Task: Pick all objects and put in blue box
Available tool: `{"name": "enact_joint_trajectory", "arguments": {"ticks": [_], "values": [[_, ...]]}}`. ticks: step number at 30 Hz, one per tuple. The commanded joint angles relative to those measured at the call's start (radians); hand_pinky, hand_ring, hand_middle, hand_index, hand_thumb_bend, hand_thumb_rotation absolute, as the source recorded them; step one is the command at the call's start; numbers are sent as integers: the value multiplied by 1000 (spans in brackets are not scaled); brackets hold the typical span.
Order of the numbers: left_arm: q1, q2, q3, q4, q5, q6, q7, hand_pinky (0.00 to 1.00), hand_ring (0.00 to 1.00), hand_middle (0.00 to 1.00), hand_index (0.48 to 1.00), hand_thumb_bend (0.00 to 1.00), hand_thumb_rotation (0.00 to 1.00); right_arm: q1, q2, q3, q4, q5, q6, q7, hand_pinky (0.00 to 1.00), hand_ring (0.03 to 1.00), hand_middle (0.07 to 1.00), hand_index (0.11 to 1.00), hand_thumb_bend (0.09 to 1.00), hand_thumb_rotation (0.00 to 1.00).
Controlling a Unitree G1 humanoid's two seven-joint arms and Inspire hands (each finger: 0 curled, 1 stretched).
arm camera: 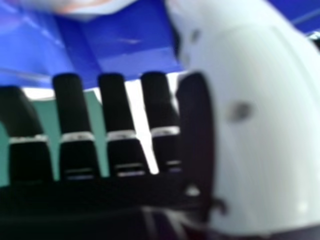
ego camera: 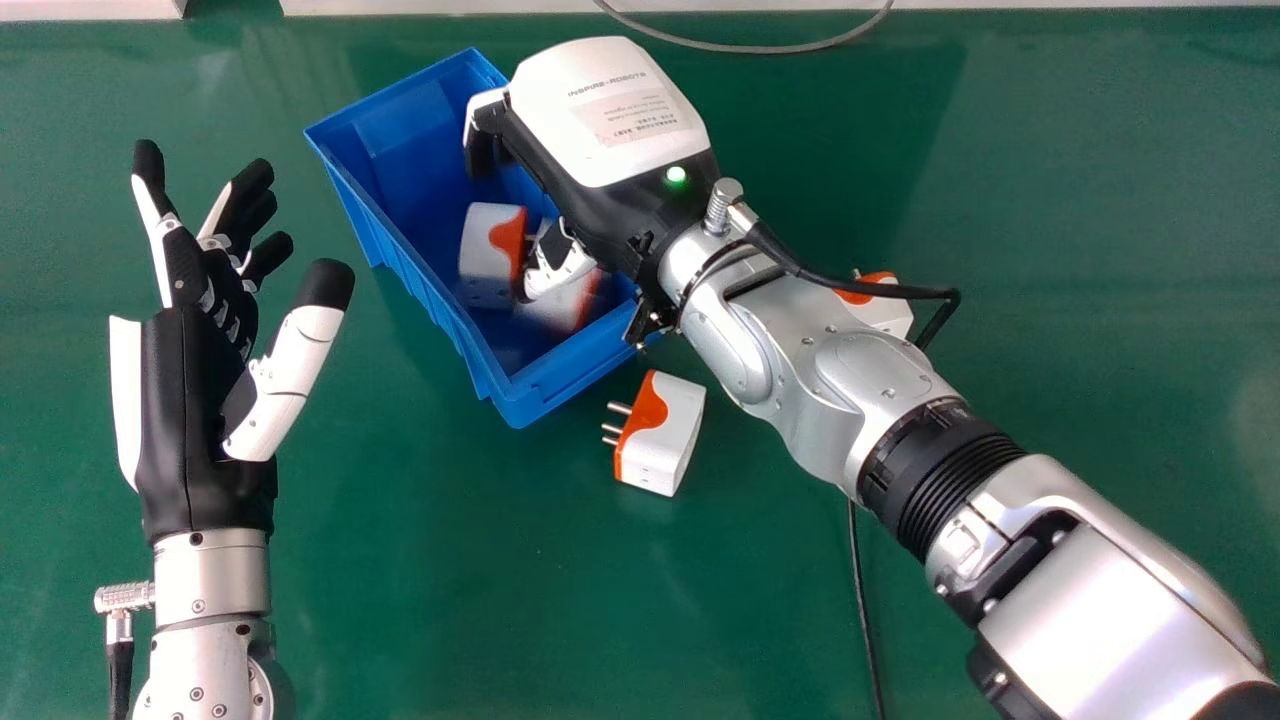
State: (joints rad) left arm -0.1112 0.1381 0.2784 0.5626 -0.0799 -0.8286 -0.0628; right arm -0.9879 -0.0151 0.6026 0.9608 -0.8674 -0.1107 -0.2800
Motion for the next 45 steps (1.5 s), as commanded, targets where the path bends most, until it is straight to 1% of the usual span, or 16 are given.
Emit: {"name": "enact_joint_trajectory", "arguments": {"ticks": [1, 3, 4, 7, 10, 11, 15, 19, 20, 24, 27, 30, 32, 34, 39, 45], "values": [[-6, 14, -4, -3, -9, -30, -7, 862, 904, 900, 907, 818, 620, -16, -7, -9, -55, 23, 0, 31, 877, 939, 953, 911, 962, 208], [-5, 14, -4, -3, -11, -32, -10, 860, 905, 902, 908, 812, 615, -4, -15, -16, -82, 32, 1, 42, 950, 975, 981, 964, 986, 228], [-4, 14, -3, -3, -6, -32, -6, 859, 905, 902, 908, 811, 613, 1, -19, -18, -96, 35, 3, 46, 975, 988, 991, 982, 994, 235], [0, 14, -3, -5, -2, -32, -3, 853, 902, 901, 906, 811, 615, 26, -34, -26, -160, 42, 23, 65, 994, 997, 998, 996, 1000, 248], [4, 10, -4, -9, -12, -26, -9, 852, 903, 902, 905, 812, 609, 64, -55, -37, -258, 49, 62, 102, 998, 999, 1000, 999, 1000, 265], [5, 9, -4, -9, -18, -24, -13, 852, 903, 902, 905, 816, 606, 82, -64, -44, -302, 51, 76, 114, 999, 1000, 1000, 1000, 1000, 274], [9, 0, -7, -13, -63, -10, -41, 862, 912, 906, 906, 826, 592, 162, -111, -77, -518, 48, 173, 228, 1000, 1000, 1000, 1000, 1000, 289], [16, -2, -9, -21, -78, 0, -50, 873, 924, 913, 907, 836, 577, 238, -152, -113, -734, 22, 322, 370, 1000, 1000, 1000, 1000, 1000, 313], [17, -2, -10, -22, -89, 2, -60, 877, 927, 917, 908, 838, 575, 253, -160, -120, -779, 12, 363, 406, 1000, 1000, 1000, 1000, 1000, 321], [18, 2, -9, -18, -73, -4, -49, 873, 927, 917, 909, 836, 578, 303, -206, -148, -921, -31, 528, 543, 1000, 1000, 1000, 1000, 1000, 336], [17, 1, -12, -19, -94, -3, -64, 872, 925, 916, 910, 815, 561, 314, -236, -165, -987, -61, 634, 648, 1000, 1000, 1000, 1000, 1000, 317], [16, 2, -12, -17, -85, -6, -62, 868, 920, 914, 910, 794, 553, 300, -266, -165, -1011, -90, 730, 763, 1000, 1000, 1000, 1000, 1000, 272], [16, 0, -12, -19, -94, -1, -68, 868, 920, 914, 910, 791, 553, 279, -286, -153, -991, -107, 774, 833, 1000, 1000, 1000, 1000, 1000, 269], [16, -3, -12, -25, -106, 10, -74, 874, 923, 915, 911, 804, 549, 262, -300, -139, -957, -124, 802, 888, 1000, 1000, 1000, 1000, 1000, 250], [15, -2, -13, -25, -100, 9, -67, 879, 927, 920, 911, 831, 562, 244, -324, -115, -878, -128, 815, 944, 1000, 1000, 1000, 974, 1000, 207], [13, -4, -13, -24, -106, 8, -71, 884, 931, 920, 913, 826, 565, 232, -299, -115, -698, -75, 764, 899, 969, 1000, 1000, 919, 1000, 152]]}}
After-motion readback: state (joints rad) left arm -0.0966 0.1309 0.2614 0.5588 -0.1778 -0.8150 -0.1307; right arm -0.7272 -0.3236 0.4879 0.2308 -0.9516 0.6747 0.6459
